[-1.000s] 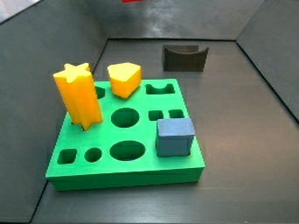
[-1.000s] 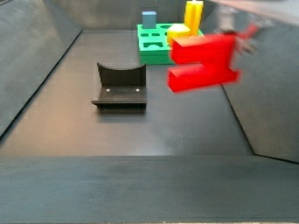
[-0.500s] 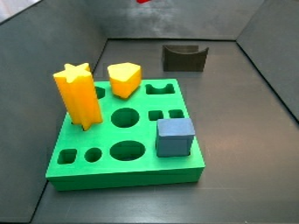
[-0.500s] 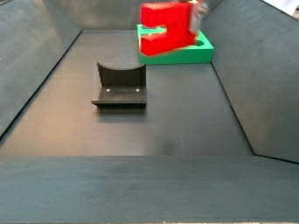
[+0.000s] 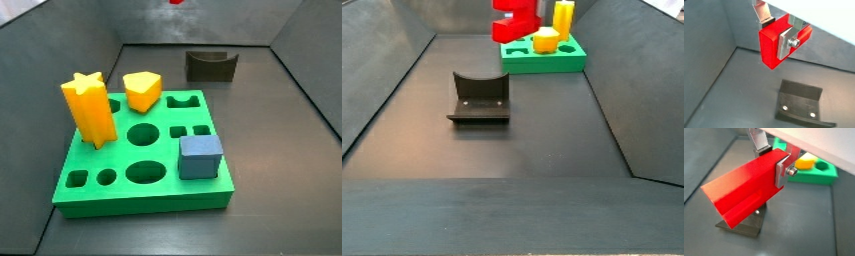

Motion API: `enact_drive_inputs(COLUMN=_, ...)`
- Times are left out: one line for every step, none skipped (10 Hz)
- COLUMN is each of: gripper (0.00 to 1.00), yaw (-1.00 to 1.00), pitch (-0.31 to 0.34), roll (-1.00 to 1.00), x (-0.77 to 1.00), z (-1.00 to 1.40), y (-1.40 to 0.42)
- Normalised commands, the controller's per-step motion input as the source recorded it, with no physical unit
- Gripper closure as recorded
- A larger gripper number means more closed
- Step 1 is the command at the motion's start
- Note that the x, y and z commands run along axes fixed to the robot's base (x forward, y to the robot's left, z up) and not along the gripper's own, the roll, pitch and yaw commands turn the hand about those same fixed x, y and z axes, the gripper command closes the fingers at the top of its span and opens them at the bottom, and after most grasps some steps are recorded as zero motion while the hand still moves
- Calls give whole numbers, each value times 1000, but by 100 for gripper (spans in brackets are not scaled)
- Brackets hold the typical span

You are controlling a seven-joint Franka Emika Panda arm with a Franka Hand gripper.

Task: Pick up the double-square object. Move up. Place the double-square object on the fixture. Regrasp the double-square object. Move to above the board. Insert the double-square object.
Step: Place the double-square object on the fixture.

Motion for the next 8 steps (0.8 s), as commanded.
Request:
enact_drive_inputs(gripper=100, yaw=1000, pitch=91, roll=-118, x=1000, z=70, y=-277)
enact_drive_inputs(gripper=100, yaw=1000, pitch=118, roll=-128, x=1000, z=59, y=-224)
enact_drive_inputs(gripper=100, yaw=1000, pitch=149, roll=-139, x=1000, z=52, y=-180)
enact_drive_inputs(gripper=100, yaw=475, pitch=27, roll=-1000, x=1000, z=-473, y=48)
enact_drive_inputs(gripper=100, yaw=364, pitch=21, roll=-1000, x=1000, z=-500, y=109)
enact_drive_inputs(gripper=100, yaw=333, pitch=16, roll=-1000, x=1000, z=-384, y=111)
enact_drive_inputs(gripper=100, yaw=313, pitch=28, roll=-1000, x=878, z=-215, y=61)
enact_drive_inputs(gripper=100, yaw=300, pitch=46, roll=-1000, x=722, z=-116, y=45)
